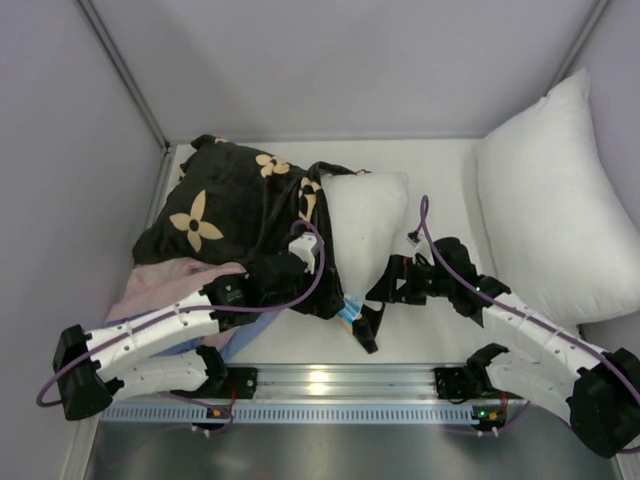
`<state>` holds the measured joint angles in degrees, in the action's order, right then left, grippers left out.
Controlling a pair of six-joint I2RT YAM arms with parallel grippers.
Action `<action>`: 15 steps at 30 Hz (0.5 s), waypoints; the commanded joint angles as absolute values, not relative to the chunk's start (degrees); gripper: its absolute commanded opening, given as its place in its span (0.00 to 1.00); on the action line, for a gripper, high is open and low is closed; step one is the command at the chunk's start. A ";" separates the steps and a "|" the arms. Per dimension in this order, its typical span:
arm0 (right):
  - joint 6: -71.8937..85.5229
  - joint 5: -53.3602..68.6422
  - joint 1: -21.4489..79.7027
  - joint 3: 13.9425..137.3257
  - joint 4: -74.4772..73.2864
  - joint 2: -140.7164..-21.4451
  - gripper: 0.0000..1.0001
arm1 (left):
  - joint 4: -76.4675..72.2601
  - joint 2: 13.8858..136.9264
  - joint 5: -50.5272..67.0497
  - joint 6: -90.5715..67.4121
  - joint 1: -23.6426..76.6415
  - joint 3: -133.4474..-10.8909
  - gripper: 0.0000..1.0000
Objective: Remove the pillowcase from the pillow
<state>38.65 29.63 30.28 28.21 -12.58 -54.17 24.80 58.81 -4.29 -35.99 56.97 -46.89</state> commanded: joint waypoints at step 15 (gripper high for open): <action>43.06 26.01 33.49 26.72 14.04 -68.28 0.81 | 23.82 49.66 -7.47 -41.04 59.68 -40.87 0.99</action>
<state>42.52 26.61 32.29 25.34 5.78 -66.39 25.30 50.48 -6.70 -40.42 59.37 -41.36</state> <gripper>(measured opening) 0.821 0.990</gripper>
